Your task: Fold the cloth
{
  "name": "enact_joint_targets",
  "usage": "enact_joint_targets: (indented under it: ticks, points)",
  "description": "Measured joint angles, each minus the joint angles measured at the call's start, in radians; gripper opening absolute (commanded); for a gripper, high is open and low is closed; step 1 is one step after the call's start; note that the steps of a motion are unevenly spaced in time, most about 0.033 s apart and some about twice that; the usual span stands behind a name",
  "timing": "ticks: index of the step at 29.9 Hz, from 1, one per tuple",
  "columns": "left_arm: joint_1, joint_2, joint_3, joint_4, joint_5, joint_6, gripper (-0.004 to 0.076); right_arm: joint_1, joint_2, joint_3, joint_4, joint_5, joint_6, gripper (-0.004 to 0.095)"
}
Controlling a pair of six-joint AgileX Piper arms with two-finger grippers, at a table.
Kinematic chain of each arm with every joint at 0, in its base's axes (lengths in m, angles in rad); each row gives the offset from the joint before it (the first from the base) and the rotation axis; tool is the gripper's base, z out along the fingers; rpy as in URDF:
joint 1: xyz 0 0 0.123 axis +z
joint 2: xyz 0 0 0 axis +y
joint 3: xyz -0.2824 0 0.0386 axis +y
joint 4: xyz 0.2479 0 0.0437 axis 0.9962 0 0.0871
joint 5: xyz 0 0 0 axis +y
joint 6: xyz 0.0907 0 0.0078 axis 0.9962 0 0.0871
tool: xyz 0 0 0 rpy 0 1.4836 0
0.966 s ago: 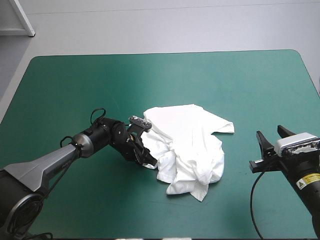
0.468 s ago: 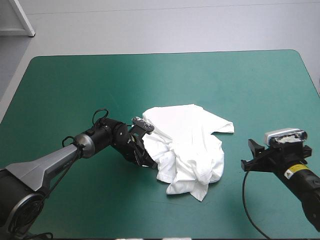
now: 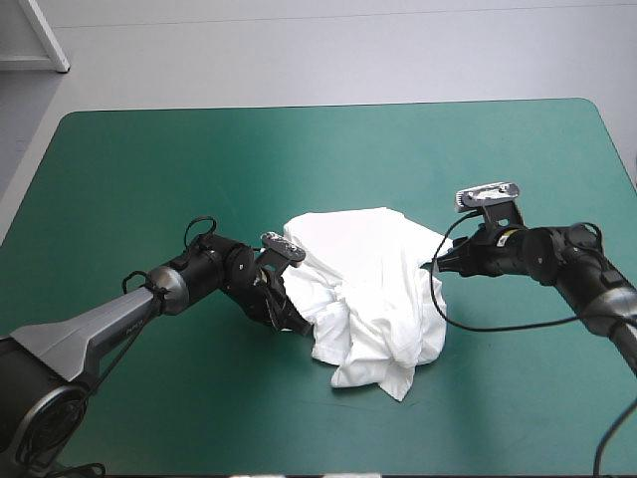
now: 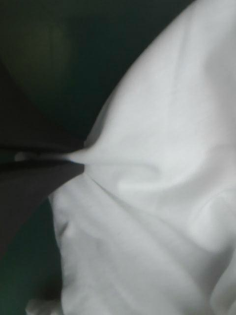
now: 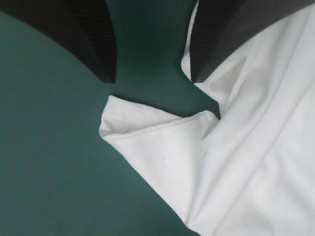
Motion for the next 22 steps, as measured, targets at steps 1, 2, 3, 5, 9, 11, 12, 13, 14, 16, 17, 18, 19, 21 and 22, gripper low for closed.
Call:
enact_joint_targets:
  ticks: [1, 2, 3, 5, 9, 11, 12, 13, 14, 16, 17, 18, 19, 21, 22]
  points:
    - [0.0, 0.0, 0.0, 0.0, -0.001, -0.002, 0.0019, 0.0, 0.034, -0.018, 0.0, 0.003, -0.004, 0.0435]
    - [0.0, 0.0, 0.0, 0.0, -0.001, -0.003, 0.0019, 0.0, 0.053, -0.026, 0.0, 0.003, -0.006, 0.0427]
    - [0.0, 0.0, 0.0, 0.0, -0.002, -0.004, 0.0019, 0.0, 0.073, -0.034, 0.0, 0.003, -0.01, 0.0421]
    - [0.0, 0.0, 0.0, 0.0, -0.004, -0.007, 0.0019, 0.0, 0.107, -0.043, 0.0, -0.005, -0.021, 0.0418]
    - [0.0, 0.0, 0.0, 0.0, -0.006, -0.009, 0.0019, 0.0, 0.157, -0.051, -0.02, -0.035, -0.032, 0.042]
    - [0.0, -0.001, 0.0, 0.0, -0.007, -0.009, 0.0019, 0.0, 0.182, -0.055, -0.041, -0.057, -0.032, 0.042]
    - [0.0, -0.001, 0.0, 0.0, -0.007, -0.009, 0.0019, 0.0, 0.194, -0.058, -0.05, -0.07, -0.032, 0.042]
    - [0.0, -0.001, 0.0, 0.0, -0.007, -0.009, 0.0019, -0.003, 0.203, -0.06, -0.055, -0.078, -0.032, 0.0422]
    - [0.0, -0.001, 0.0, 0.0, -0.007, -0.01, 0.0019, -0.007, 0.217, -0.067, -0.059, -0.082, -0.032, 0.0426]
    - [0.0, -0.001, 0.0, 0.0, -0.007, -0.01, 0.0019, -0.019, 0.236, -0.073, -0.063, -0.092, -0.035, 0.0426]
    - [0.0, -0.001, 0.0, 0.0, -0.007, -0.01, 0.0019, -0.022, 0.247, -0.076, -0.066, -0.1, -0.035, 0.0426]
    - [0.0, -0.001, 0.0, 0.0, -0.007, -0.01, 0.0019, -0.025, 0.258, -0.076, -0.069, -0.108, -0.035, 0.0426]
    - [0.0, -0.001, 0.0, 0.0, -0.007, -0.01, 0.0019, -0.027, 0.266, -0.076, -0.071, -0.113, -0.035, 0.0426]
    - [0.0, -0.001, 0.0, 0.0, -0.008, -0.01, 0.0019, -0.029, 0.287, -0.076, -0.072, -0.127, -0.035, 0.0426]
    - [0.0, -0.001, 0.0, 0.0, -0.008, -0.01, 0.0019, -0.029, 0.297, -0.076, -0.072, -0.134, -0.035, 0.0426]
